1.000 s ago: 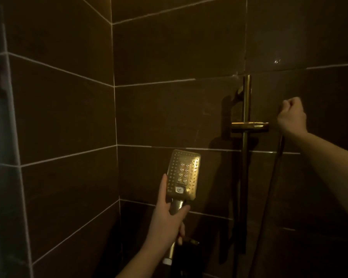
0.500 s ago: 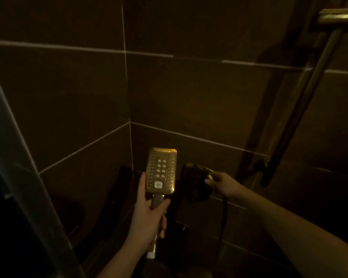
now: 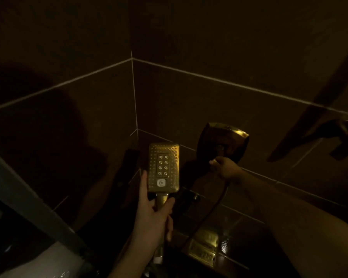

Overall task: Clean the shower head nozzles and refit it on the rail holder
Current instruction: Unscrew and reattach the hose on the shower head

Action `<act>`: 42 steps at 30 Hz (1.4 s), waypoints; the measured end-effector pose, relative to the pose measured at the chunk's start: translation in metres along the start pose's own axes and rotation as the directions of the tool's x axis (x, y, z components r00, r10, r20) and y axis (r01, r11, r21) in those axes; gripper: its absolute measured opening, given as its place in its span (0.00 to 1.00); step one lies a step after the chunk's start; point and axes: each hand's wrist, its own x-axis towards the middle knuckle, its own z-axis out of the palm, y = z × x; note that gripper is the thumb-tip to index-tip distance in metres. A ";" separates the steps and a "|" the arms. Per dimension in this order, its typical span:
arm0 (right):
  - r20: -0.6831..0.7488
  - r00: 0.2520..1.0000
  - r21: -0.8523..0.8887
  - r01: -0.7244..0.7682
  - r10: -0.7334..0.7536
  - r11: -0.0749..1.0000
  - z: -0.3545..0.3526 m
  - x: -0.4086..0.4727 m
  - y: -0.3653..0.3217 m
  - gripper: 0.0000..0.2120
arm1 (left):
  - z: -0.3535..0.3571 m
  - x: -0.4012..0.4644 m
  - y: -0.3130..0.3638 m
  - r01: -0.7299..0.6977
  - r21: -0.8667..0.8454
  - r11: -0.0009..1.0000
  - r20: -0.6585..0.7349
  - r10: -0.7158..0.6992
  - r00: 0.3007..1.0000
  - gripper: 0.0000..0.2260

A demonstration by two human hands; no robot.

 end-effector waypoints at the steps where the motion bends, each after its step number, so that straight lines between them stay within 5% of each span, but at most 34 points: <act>1: -0.015 1.000 -0.023 -0.006 0.006 1.000 0.002 0.002 0.000 0.09 | -0.001 0.002 -0.005 0.009 -0.006 1.000 -0.002 -0.009 1.000 0.44; 23: -0.011 0.983 0.058 -0.184 0.185 0.981 0.005 0.009 -0.016 0.15 | 0.015 0.017 -0.021 0.057 -0.046 0.997 -0.027 -0.059 0.998 0.43; 29: -0.041 0.959 0.074 -0.276 0.279 0.958 0.016 -0.004 -0.019 0.13 | 0.034 0.028 -0.009 0.181 -0.148 0.972 -0.180 -0.206 0.962 0.42; 35: 0.012 0.983 -0.094 -0.181 0.183 0.979 0.049 -0.035 -0.019 0.07 | 0.049 0.057 -0.006 0.308 -0.272 0.912 -0.389 -0.397 0.832 0.34; 42: 0.108 0.977 0.033 -0.189 0.184 0.981 0.040 -0.035 -0.022 0.17 | 0.068 0.055 -0.016 0.327 0.038 0.944 -0.425 -0.281 0.860 0.43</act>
